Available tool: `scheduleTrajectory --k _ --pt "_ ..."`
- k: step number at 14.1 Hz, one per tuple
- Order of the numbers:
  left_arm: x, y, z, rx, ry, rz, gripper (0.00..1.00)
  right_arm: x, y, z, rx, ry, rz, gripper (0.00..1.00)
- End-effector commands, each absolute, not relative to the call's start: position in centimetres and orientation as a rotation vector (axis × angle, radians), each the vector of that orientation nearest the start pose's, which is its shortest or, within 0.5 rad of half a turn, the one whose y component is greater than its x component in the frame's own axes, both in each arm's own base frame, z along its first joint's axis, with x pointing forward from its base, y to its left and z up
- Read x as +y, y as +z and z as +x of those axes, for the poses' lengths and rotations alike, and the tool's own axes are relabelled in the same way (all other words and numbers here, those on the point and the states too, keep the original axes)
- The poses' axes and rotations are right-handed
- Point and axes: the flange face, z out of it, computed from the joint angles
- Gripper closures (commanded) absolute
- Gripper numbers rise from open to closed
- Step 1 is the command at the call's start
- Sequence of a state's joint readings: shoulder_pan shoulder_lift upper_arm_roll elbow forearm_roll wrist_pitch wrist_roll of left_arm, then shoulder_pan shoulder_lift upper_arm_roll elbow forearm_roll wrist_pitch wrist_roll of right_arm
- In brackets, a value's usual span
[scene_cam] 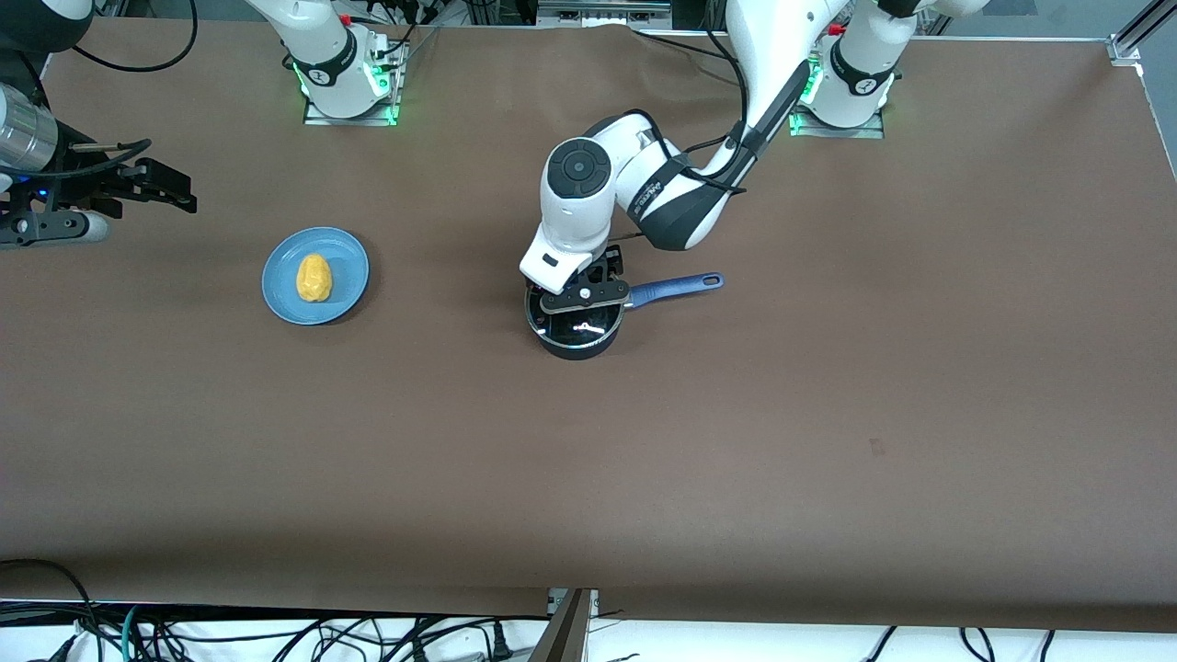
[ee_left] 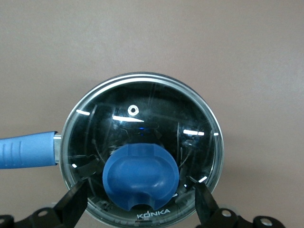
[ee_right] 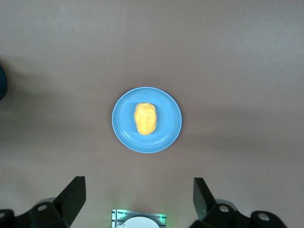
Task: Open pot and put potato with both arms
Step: 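Hold the lid knob with the left gripper while the right gripper reaches the potato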
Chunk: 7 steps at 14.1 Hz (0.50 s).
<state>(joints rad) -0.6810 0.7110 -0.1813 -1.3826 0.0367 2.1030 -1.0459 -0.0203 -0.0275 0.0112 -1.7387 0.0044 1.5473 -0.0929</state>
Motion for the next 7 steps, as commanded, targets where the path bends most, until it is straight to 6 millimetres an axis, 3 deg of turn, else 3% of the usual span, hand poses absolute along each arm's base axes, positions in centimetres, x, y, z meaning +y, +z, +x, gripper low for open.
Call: scheduleTrajectory --k 1,4,7 --pt "-54.3 29.1 49.6 -0.318 0.028 -3.180 0.00 -0.5 55.8 53.2 -0.138 0.285 -3.114 0.00" --pt "-54.3 28.3 49.7 -0.347 0.030 -3.170 0.00 -0.5 53.3 53.6 -0.136 0.404 -3.100 0.00" --pt "-54.2 28.0 49.7 -0.343 0.028 -3.166 0.20 -0.6 49.2 53.4 -0.136 0.516 -3.086 0.00"
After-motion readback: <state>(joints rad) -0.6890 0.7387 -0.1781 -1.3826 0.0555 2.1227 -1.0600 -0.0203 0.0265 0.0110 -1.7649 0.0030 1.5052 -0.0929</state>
